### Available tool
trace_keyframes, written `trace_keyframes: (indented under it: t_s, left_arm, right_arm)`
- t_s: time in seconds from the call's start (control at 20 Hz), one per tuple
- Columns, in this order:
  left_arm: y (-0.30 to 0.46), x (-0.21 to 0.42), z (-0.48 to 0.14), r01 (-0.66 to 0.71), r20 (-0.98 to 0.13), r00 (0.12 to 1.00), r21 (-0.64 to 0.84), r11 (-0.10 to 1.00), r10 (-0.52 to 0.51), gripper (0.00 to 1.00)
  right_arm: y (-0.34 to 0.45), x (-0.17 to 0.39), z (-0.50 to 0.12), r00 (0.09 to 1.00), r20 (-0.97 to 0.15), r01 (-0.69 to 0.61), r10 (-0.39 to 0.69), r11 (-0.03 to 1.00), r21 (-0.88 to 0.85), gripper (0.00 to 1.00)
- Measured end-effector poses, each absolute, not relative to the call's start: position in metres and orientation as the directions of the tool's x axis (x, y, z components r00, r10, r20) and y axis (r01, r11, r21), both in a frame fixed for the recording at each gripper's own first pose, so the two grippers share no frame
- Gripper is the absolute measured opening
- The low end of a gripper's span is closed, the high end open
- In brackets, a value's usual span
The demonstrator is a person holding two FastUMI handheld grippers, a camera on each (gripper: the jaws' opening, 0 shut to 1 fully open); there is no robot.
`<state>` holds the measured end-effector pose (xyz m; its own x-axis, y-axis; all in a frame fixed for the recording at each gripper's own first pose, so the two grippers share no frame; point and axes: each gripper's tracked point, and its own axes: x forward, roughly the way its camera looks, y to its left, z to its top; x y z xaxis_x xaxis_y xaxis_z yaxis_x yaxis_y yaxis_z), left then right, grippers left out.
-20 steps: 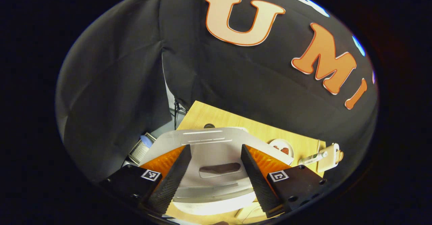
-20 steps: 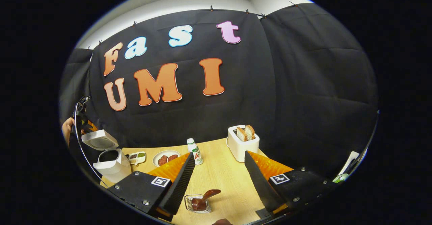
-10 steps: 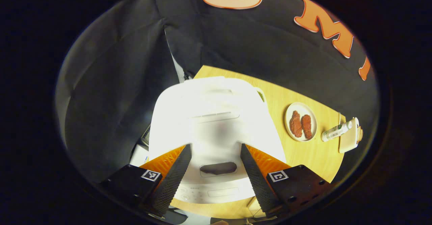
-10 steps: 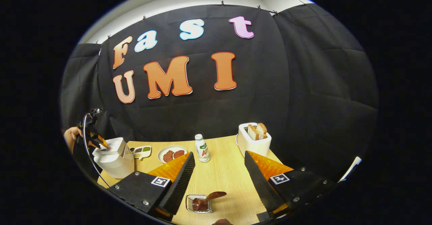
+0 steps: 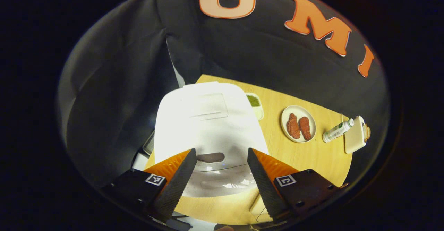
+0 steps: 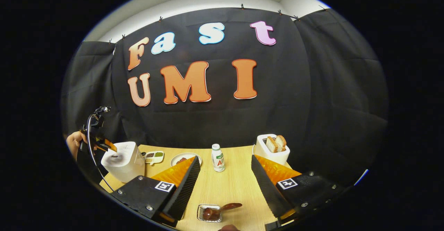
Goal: Close the left gripper, press the button to open the rice cooker; take a wooden spoon from the chopstick holder with the right hand, scoop a spoonful of rice and pour it into the rice cooker, then put the wooden spoon back into the chopstick holder.
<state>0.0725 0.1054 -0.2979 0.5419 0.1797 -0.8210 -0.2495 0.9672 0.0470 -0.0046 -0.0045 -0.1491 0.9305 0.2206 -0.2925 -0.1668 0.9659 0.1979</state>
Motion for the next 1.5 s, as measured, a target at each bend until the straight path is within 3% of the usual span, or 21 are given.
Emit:
trace_keyframes:
  t_s: [0.35, 0.45, 0.55, 0.9, 1.2, 1.35, 1.5]
  left_arm:
    - [0.053, 0.073, -0.146, -0.130, -0.516, 0.848, 0.018, 0.991, 0.120, 1.00]
    - [0.043, 0.069, -0.110, -0.110, -0.413, 0.904, 0.018, 0.994, 0.108, 0.96]
    - [0.033, 0.058, -0.075, -0.095, -0.324, 0.941, 0.017, 0.995, 0.095, 0.99]
    - [0.019, 0.020, 0.003, -0.087, -0.052, 0.995, 0.040, 0.995, 0.089, 1.00]
    - [0.005, 0.000, 0.020, -0.071, 0.041, 0.997, 0.057, 0.996, 0.069, 1.00]
    - [-0.007, -0.003, 0.024, -0.052, 0.066, 0.997, 0.043, 0.998, 0.049, 0.95]
    - [-0.015, -0.004, 0.025, -0.034, 0.081, 0.996, 0.048, 0.998, 0.030, 0.99]
  right_arm:
    - [0.026, 0.017, -0.083, 0.951, -0.154, -0.240, 0.268, 0.955, 0.175, 0.93]
    - [0.035, 0.020, -0.068, 0.949, -0.131, -0.262, 0.287, 0.949, 0.177, 0.93]
    - [0.044, 0.023, -0.048, 0.952, -0.087, -0.276, 0.294, 0.946, 0.170, 0.93]
    - [0.055, 0.018, 0.005, 0.958, 0.062, -0.286, 0.280, 0.951, 0.116, 0.94]
    - [0.056, 0.016, 0.021, 0.957, 0.111, -0.283, 0.269, 0.950, 0.135, 0.94]
    - [0.061, 0.014, 0.027, 0.953, 0.127, -0.290, 0.276, 0.950, 0.111, 0.94]
    - [0.067, 0.013, 0.033, 0.949, 0.141, -0.295, 0.281, 0.951, 0.090, 0.94]
